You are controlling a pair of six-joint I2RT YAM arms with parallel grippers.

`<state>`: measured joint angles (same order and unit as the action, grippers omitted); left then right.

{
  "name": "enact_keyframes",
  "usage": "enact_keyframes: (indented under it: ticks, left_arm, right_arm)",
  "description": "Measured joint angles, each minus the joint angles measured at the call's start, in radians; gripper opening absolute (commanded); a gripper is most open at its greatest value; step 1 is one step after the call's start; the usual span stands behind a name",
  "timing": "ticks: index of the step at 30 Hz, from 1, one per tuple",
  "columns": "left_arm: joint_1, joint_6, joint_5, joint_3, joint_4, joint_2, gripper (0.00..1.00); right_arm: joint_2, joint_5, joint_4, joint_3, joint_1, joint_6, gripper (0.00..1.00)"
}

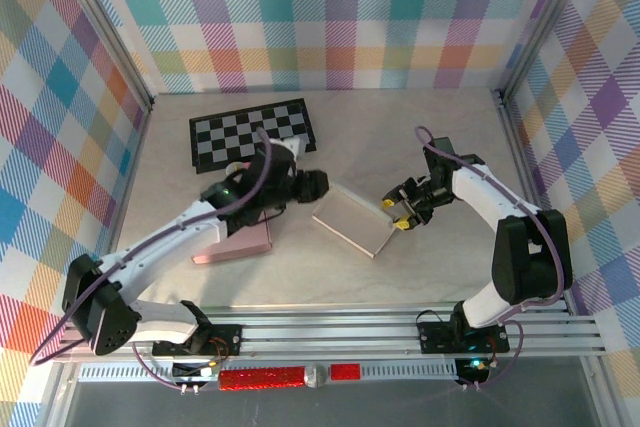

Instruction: Fold the paper box

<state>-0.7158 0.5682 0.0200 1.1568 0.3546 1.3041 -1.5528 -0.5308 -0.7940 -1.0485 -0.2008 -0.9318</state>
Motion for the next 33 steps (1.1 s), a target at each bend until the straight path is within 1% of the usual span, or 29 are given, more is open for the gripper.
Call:
enact_keyframes:
  ticks: [1, 4, 7, 9, 11, 13, 17, 19, 24, 33]
  left_arm:
    - [0.025, 0.021, 0.015, 0.051, 0.031, 0.006, 0.48]
    - [0.160, 0.072, 0.095, 0.233, 0.142, 0.089, 0.46]
    - [0.262, 0.085, 0.182, 0.399, 0.231, 0.257, 0.45]
    - [0.290, 0.067, 0.233, 0.503, 0.305, 0.393, 0.43]
    - [0.292, 0.045, 0.284, 0.592, 0.369, 0.526, 0.41]
    - [0.287, 0.026, 0.337, 0.644, 0.415, 0.640, 0.40]
    - [0.274, -0.001, 0.395, 0.654, 0.475, 0.755, 0.39]
    - [0.266, -0.011, 0.420, 0.654, 0.488, 0.778, 0.38]
    - [0.244, -0.019, 0.459, 0.654, 0.482, 0.782, 0.38]
    - [0.229, -0.019, 0.489, 0.631, 0.454, 0.782, 0.34]
  right_arm:
    - [0.000, 0.001, 0.001, 0.000, 0.000, 0.000, 0.47]
    - [0.000, 0.005, 0.001, 0.000, -0.002, 0.000, 0.47]
    - [0.000, 0.011, 0.002, 0.000, -0.002, 0.000, 0.47]
    - [0.000, 0.015, 0.002, 0.000, -0.002, 0.000, 0.47]
    - [0.000, 0.019, 0.003, 0.000, -0.002, 0.001, 0.46]
    - [0.000, 0.024, 0.005, 0.000, -0.002, 0.001, 0.46]
    - [0.000, 0.026, 0.005, 0.000, -0.002, 0.004, 0.46]
    - [0.000, 0.031, 0.005, 0.000, -0.002, 0.004, 0.46]
    - [-0.002, 0.034, 0.005, 0.000, -0.002, 0.004, 0.45]
    - [-0.004, 0.037, 0.005, 0.000, -0.002, 0.005, 0.44]
